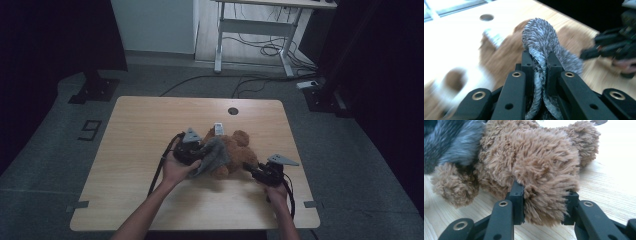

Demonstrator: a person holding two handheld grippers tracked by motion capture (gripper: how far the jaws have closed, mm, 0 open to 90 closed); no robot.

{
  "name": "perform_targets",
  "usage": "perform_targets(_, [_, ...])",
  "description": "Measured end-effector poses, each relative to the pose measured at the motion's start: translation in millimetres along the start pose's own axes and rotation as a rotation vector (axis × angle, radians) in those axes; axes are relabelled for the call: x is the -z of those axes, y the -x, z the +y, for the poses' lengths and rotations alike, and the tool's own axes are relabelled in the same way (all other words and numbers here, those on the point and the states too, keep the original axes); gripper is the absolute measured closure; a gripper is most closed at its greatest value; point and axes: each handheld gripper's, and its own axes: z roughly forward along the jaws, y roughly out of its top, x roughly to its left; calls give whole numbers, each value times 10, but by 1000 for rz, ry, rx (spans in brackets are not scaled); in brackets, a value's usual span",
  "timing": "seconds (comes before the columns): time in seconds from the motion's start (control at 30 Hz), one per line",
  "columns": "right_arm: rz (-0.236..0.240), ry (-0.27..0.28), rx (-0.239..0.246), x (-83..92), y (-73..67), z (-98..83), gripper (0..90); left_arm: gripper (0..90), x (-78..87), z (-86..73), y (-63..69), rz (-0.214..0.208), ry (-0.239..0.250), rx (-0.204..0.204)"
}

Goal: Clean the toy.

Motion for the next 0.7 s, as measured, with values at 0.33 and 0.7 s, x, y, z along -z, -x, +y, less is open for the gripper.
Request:
perform_targets(0.33, [1,-5,-5,3,20,-5,638,801,-522,159,294,-77,-46,-4])
perform_targets(0.7, [7,-19,-18,-14,12,-15,641,806,-614,4,405,-157,-114,-4])
